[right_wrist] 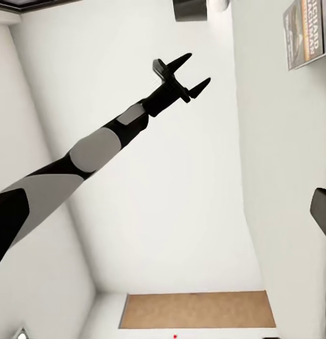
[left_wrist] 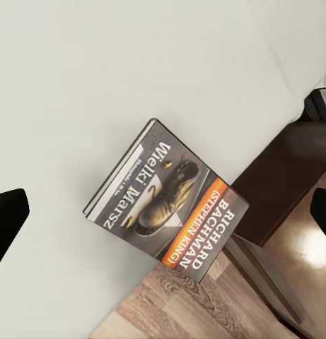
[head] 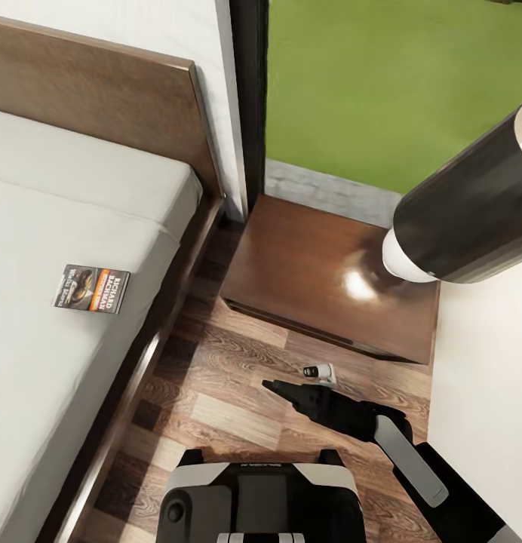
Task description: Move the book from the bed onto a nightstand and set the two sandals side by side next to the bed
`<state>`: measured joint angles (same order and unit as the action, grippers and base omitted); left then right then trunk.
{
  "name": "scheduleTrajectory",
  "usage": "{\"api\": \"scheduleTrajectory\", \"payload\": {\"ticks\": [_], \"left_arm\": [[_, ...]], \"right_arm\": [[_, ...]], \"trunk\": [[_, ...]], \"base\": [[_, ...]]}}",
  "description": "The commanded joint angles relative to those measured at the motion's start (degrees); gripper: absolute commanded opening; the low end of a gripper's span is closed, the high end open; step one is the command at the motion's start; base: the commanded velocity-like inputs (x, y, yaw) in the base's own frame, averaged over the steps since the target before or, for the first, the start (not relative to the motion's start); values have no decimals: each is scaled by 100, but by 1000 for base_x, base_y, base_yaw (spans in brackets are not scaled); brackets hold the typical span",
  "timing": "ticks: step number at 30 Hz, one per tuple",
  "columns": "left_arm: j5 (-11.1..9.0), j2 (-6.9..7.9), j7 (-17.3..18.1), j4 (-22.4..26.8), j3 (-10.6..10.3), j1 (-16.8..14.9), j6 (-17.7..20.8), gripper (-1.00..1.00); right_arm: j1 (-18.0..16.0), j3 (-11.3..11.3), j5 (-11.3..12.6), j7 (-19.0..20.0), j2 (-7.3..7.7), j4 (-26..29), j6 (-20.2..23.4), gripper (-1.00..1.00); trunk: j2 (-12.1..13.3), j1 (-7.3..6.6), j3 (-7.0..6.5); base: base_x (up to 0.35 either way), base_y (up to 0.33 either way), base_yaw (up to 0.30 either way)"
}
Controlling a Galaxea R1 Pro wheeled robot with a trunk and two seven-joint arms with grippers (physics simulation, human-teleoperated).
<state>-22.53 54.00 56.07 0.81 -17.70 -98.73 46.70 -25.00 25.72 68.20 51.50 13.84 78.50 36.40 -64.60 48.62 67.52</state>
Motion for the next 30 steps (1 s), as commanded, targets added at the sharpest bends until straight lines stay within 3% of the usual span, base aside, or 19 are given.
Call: {"api": "scheduleTrajectory", "payload": {"ticks": [1, 30], "left_arm": [[-41, 4, 20, -2, -49, -6, 32, 100], [-41, 2, 26, -2, -49, -6, 31, 100]], "right_arm": [[-5, 11, 51, -9, 4, -1, 39, 100], [-5, 77, 26, 9, -4, -1, 34, 100]], "trunk": [[-3, 1, 3], [-3, 1, -185]], "base": [[0, 0, 0], [0, 0, 0]]}}
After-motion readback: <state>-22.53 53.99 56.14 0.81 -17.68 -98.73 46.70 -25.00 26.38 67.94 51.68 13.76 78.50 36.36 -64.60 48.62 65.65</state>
